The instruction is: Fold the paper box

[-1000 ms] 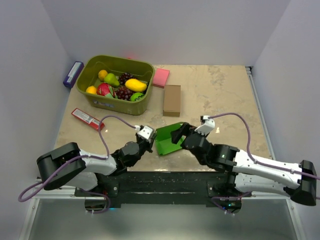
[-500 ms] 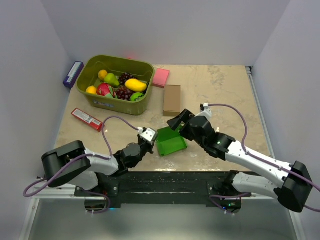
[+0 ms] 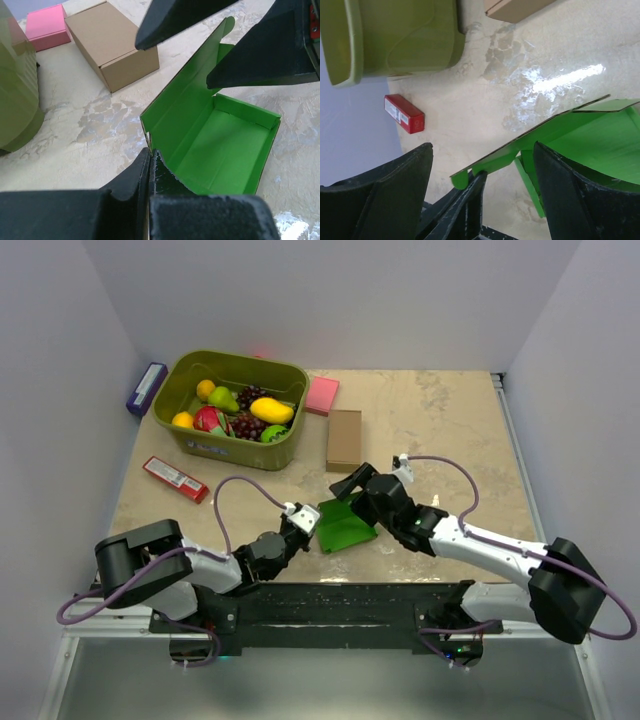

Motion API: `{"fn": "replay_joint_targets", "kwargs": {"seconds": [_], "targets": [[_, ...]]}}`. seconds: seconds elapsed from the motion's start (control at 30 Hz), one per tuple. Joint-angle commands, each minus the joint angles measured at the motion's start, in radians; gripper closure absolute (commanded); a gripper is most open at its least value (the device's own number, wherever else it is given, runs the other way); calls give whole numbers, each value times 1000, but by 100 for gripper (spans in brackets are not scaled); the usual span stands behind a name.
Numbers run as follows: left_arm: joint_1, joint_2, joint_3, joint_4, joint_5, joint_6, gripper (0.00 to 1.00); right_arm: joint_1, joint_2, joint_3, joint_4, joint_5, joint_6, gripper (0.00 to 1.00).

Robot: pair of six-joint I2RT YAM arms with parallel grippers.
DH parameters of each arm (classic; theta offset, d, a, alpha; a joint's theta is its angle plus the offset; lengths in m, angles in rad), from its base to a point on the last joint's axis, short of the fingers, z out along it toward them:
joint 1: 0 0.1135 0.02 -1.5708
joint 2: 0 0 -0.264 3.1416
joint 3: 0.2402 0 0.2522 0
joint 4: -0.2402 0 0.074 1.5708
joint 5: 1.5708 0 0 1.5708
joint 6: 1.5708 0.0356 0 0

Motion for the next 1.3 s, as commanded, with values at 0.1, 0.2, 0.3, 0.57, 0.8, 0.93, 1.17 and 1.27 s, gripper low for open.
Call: {"fn": "replay_joint_targets", "kwargs": {"seconds": [0.1,0.2,0.3,0.57,0.8,0.93,1.17,1.27], "targets": [[-12,-8,16,9,-23,50,100,-6,-26,-61,49,53,70,33],[-13,-18,8,5,-16,62,100,-6,-26,-100,72,52,90,40],[-13,-12,10,11,10,79,100,-6,-20,-117,79,43,85,44],[10,-39,65,-150,102,10,100,-9,-120,17,-91,134,-295,18],[155,-91,122,-359,300,-99,100,-26,-250,-70,-27,181,-631,20],[255,-122,160,-457,477,-125,100,-32,-260,-107,35,178,-721,29],[346,-117,176,-520,592,-107,100,-43,-126,-120,107,113,-815,34],[358,-116,174,-522,621,-98,100,-44,-68,-124,170,116,-849,31]]}}
